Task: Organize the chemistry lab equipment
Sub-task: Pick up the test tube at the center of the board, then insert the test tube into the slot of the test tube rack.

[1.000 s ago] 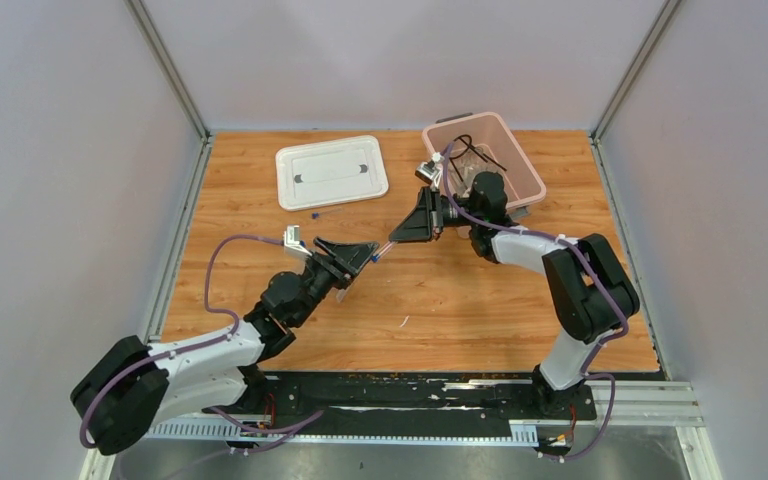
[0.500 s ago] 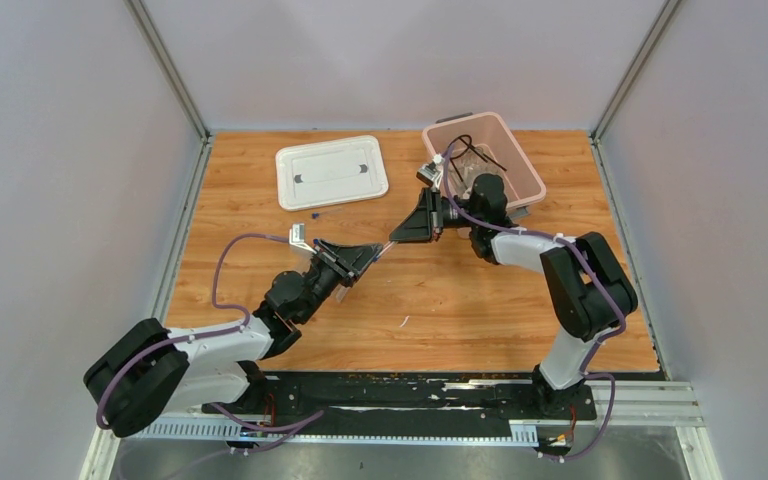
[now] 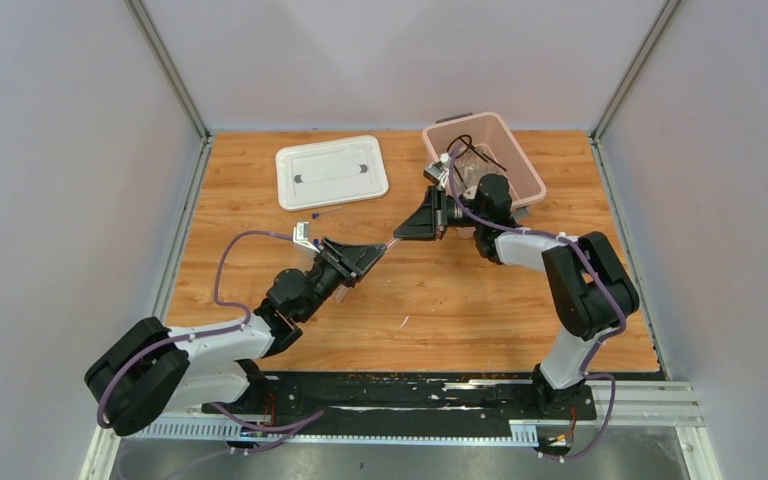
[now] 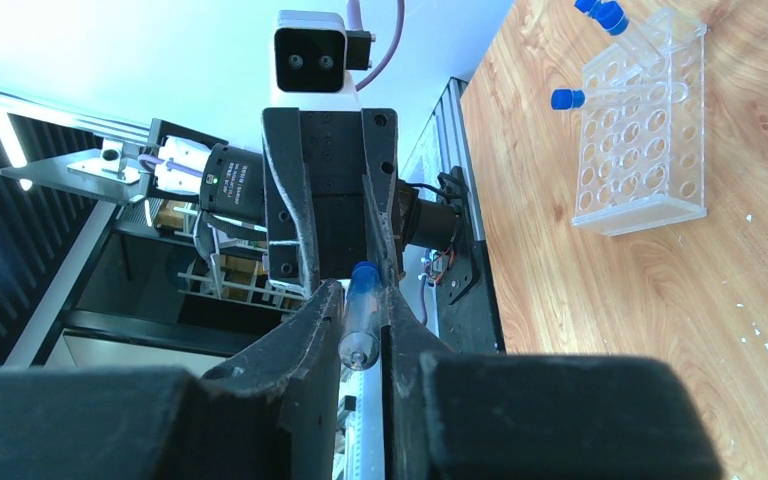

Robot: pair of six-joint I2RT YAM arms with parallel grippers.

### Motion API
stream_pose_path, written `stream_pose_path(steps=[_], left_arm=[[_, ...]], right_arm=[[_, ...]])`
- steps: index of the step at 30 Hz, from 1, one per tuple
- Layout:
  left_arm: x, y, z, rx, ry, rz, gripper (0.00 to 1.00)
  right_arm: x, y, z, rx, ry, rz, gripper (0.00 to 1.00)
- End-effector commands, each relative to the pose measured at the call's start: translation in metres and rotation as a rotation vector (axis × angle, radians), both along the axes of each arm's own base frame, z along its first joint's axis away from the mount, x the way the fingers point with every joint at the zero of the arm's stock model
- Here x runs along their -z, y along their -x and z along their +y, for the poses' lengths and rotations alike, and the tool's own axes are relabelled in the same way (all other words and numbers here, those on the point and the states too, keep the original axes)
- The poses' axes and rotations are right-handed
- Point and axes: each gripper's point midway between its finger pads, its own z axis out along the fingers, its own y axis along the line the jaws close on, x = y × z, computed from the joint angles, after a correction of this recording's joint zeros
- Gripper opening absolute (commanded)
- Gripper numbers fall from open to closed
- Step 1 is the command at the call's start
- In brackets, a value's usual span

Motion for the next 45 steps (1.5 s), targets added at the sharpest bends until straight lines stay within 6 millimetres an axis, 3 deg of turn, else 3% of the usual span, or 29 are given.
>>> stream_pose_path(steps=[1, 7, 8, 11, 13, 17, 20, 22, 26, 28, 32, 35, 36, 40, 45], left_arm=[[-0.026, 0.001, -0.006, 0.024, 0.041, -0.069, 0.36], [-0.027, -0.001, -0.004, 0.003, 0.025, -0.093, 0.0], [-0.027, -0.001, -0.003, -0.001, 0.019, -0.101, 0.0], [-0.024, -0.001, 0.0, -0.013, -0.03, -0.121, 0.0], [-0.024, 0.0, 0.003, -0.01, -0.079, -0.146, 0.0], [-0.016, 0.003, 0.01, 0.064, -0.2, -0.172, 0.0], [-0.019, 0.004, 0.017, 0.134, -0.289, -0.211, 0.0], [-0.027, 0.006, 0.017, 0.191, -0.348, -0.234, 0.0], [-0.035, 0.009, 0.015, 0.36, -0.511, -0.32, 0.0], [-0.033, 0.009, 0.016, 0.471, -0.605, -0.363, 0.0], [0.003, 0.005, 0.026, 0.642, -0.852, -0.391, 0.0], [0.008, 0.004, 0.025, 0.676, -0.837, -0.365, 0.0], [0.006, 0.004, 0.029, 0.667, -0.858, -0.378, 0.0], [0.006, 0.005, 0.039, 0.598, -0.911, -0.417, 0.0], [0.007, 0.012, 0.038, 0.603, -0.932, -0.452, 0.0]], right_arm=[[-0.006, -0.005, -0.001, 0.031, -0.019, -0.041, 0.0], [-0.009, -0.004, -0.001, 0.02, -0.024, -0.057, 0.0], [-0.01, -0.003, -0.001, 0.012, -0.026, -0.066, 0.04], [-0.019, 0.006, -0.003, -0.07, -0.047, -0.16, 0.37], [-0.025, 0.011, -0.005, -0.114, -0.06, -0.241, 0.5], [-0.024, 0.017, -0.009, -0.172, -0.035, -0.325, 0.64], [-0.027, 0.019, -0.013, -0.202, -0.004, -0.4, 0.66], [-0.026, 0.015, -0.014, -0.2, 0.043, -0.556, 0.68], [-0.026, 0.011, -0.03, -0.193, 0.231, -0.732, 0.72], [-0.035, 0.013, -0.041, -0.193, 0.261, -0.812, 0.72], [-0.043, 0.018, -0.061, -0.172, 0.346, -1.011, 0.72], [-0.044, 0.031, -0.069, -0.176, 0.36, -1.238, 0.85], [-0.046, 0.037, -0.071, -0.176, 0.348, -1.328, 0.97], [-0.043, 0.055, -0.067, -0.191, 0.253, -1.629, 0.99], [-0.035, 0.057, -0.035, -0.278, 0.223, -1.651, 0.99]])
